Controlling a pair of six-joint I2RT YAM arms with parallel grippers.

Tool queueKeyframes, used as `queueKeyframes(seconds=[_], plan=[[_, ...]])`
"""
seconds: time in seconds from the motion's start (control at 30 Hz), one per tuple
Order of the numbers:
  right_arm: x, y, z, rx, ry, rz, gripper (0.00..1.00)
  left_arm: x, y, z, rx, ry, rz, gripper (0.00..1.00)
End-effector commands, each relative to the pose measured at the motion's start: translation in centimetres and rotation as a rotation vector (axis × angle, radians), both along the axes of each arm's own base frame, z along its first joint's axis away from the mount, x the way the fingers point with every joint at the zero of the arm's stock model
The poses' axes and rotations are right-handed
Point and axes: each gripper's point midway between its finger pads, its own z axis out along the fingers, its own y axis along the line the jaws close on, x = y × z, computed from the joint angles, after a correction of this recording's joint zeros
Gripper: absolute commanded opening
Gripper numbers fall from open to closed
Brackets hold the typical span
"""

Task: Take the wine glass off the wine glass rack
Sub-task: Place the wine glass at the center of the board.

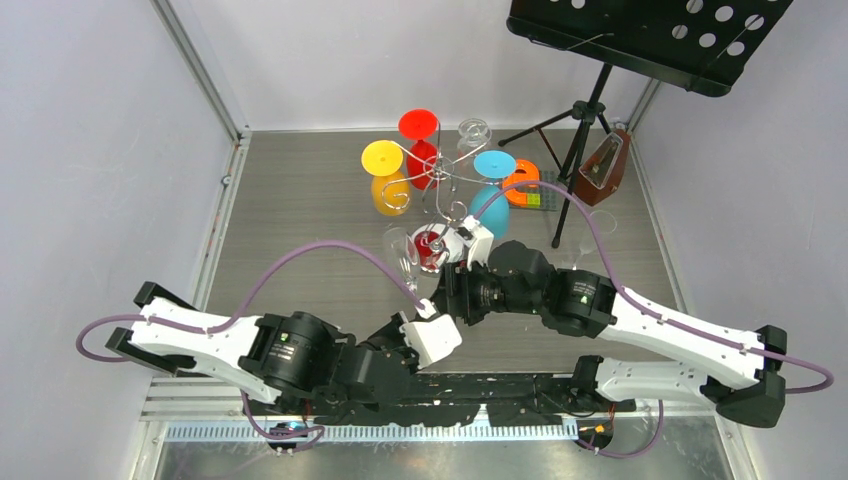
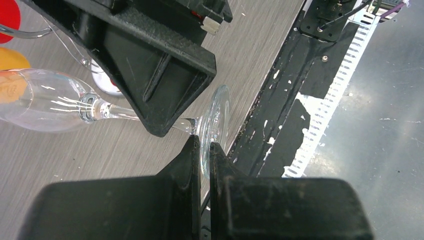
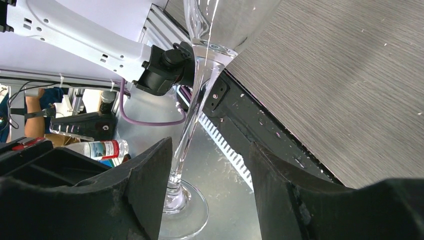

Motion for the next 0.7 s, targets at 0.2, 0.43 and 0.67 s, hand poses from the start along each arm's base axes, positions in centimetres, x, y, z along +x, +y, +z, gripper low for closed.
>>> queueKeyframes(seconds=[0.2, 0.43, 0.67], plan=[[-0.2, 2.4, 1.3, 0.081, 0.009, 0.022, 0.64, 1.1, 0.1, 2.4, -0.120, -0.049, 0.053, 0.00], [-0.4, 3.2, 1.2, 0.084, 0.017, 0.035, 0.53, 1.4, 0.2, 2.4, -0.131, -0.068, 0.066, 0.00], [-0.4, 3.5, 1.3, 0.100, 0.022, 0.040, 0.31, 1.4, 0.4, 2.6, -0.169, -0.057, 0.066, 0.00]])
